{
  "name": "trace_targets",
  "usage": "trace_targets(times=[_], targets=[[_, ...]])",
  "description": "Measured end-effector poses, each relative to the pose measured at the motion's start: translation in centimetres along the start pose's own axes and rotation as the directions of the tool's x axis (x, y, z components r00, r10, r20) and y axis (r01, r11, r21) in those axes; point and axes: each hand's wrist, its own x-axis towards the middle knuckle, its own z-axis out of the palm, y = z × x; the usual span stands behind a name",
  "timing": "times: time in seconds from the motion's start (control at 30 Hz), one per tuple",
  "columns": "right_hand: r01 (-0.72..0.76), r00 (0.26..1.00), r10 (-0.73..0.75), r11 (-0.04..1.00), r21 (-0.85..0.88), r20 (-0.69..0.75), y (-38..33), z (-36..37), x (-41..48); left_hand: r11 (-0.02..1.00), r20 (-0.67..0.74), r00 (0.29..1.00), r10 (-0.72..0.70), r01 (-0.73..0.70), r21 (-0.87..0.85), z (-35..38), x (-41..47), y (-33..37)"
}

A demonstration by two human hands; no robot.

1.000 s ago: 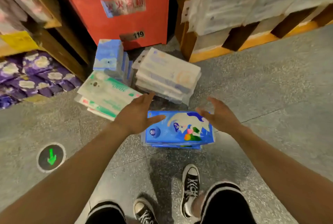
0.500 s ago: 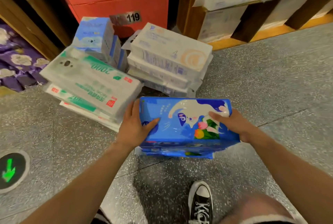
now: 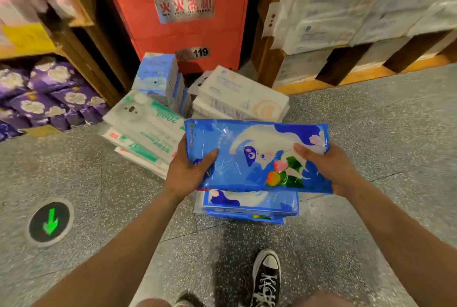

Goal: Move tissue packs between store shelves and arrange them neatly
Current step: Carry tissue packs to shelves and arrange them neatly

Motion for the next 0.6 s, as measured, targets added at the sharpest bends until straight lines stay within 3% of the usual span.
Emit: trace_targets(times=[0.37,0.6], targets=[[0.155,0.980,-0.158,0.987,0.034,0.122,-30.5,-2.2,-21.3,0.995,-0.159,0.982,0.103,-0.103,0.006,-18.1,-14.3,31.2],[0.285,0.919,-0.296,0.955,0.078,0.262,-44.4,-1.9,-31.6,0.985,-0.341,0.929,0.143,-0.166,-0.040,-27.4,-23.6,43.7]])
